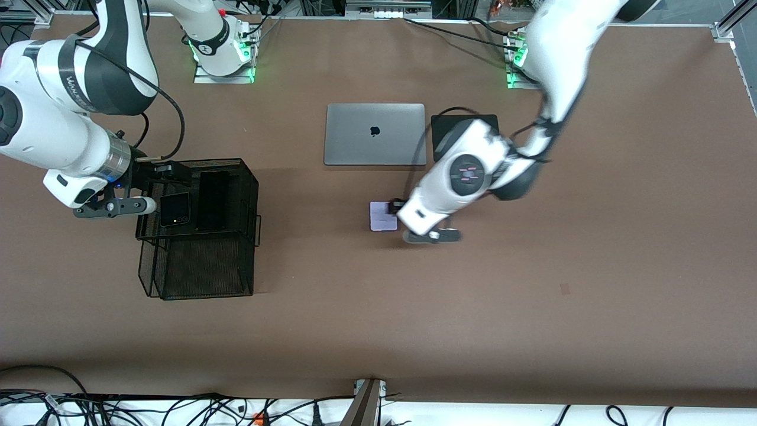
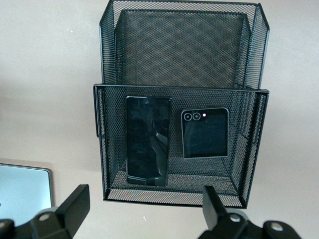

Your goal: Place phones with both arms

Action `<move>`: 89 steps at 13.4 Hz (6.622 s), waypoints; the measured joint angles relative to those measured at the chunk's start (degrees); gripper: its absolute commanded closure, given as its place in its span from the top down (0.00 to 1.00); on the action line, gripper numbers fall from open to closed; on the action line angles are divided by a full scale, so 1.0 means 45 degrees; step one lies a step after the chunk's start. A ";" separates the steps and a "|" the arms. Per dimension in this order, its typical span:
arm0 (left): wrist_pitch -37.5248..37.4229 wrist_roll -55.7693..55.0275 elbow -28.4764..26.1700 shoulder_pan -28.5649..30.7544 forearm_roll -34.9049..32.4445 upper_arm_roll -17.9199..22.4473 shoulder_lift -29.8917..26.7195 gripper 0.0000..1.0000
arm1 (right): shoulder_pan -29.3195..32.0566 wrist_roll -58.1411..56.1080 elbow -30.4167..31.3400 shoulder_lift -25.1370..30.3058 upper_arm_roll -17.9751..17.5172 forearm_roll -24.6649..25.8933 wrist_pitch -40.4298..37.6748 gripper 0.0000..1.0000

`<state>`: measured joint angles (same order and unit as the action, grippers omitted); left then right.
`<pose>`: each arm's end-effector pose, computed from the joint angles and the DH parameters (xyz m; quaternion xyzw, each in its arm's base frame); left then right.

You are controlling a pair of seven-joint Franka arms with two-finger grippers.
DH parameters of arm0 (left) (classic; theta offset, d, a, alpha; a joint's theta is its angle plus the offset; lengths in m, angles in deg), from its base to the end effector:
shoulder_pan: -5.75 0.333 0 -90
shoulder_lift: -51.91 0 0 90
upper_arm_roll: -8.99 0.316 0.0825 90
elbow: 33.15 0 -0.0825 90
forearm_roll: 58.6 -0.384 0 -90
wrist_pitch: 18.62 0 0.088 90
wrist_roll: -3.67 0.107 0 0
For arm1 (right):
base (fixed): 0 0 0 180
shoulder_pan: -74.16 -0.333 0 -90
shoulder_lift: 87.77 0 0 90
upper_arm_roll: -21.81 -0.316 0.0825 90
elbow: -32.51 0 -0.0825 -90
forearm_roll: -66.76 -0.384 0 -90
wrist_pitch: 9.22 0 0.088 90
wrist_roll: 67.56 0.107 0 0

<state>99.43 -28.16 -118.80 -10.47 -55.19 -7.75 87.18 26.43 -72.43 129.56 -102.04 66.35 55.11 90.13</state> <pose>0.6075 -0.3571 0.3206 0.9935 0.0288 -0.0700 0.0856 0.5970 0.0859 0.4719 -0.9965 -0.0486 0.0668 0.0127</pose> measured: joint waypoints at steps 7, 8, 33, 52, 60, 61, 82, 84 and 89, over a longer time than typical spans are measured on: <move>-0.3543 0.4081 -0.0022 0.2203 -0.0217 0.1761 -0.2938 1.00 | 0.1451 0.5491 -0.1137 -0.0376 -0.4836 0.0253 0.0044 1.00; -0.3955 0.4532 -0.0022 0.2357 -0.0218 0.2134 -0.3374 1.00 | 0.1877 0.6832 -0.1382 -0.0556 -0.6127 0.0542 0.0102 1.00; -0.4212 0.6663 -0.2441 0.3553 -0.1266 0.3366 -0.7508 1.00 | 0.0060 1.3227 -0.5277 -0.9144 -0.9783 0.3661 0.6823 0.62; -0.4138 0.6658 -0.2437 0.3482 -0.1266 0.3218 -0.7537 1.00 | 0.2639 0.7765 -0.8472 -0.5662 -0.9199 0.3528 -0.1504 0.00; -0.4148 0.6658 -0.2437 0.3483 -0.1266 0.3218 -0.7537 1.00 | 0.6350 -0.0317 -0.7830 -0.5674 -0.7047 0.2043 -0.0216 0.00; -0.4148 0.6658 -0.2438 0.3484 -0.1266 0.3218 -0.7537 1.00 | 0.6816 -0.0691 -0.7457 -0.5897 -0.7045 0.1661 0.0588 0.00; -0.4235 0.6658 -0.2440 0.3485 -0.1266 0.3217 -0.7537 1.00 | 0.7927 -0.0455 -0.4997 -0.4043 -0.6501 0.0143 -0.0149 1.00; -0.4235 0.6658 -0.2440 0.3485 -0.1266 0.3217 -0.7537 1.00 | 0.8315 -0.0402 -0.4466 -0.2524 -0.6501 0.0780 -0.1196 1.00; -0.4235 0.6658 -0.2439 0.3483 -0.1266 0.3199 -0.7537 1.00 | 0.9456 -0.0150 -0.1852 0.0801 -0.7280 0.2607 -0.1588 1.00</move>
<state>80.37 1.80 -129.78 5.21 -60.89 6.65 53.26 68.98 -73.10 121.22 -98.43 33.59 66.85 82.99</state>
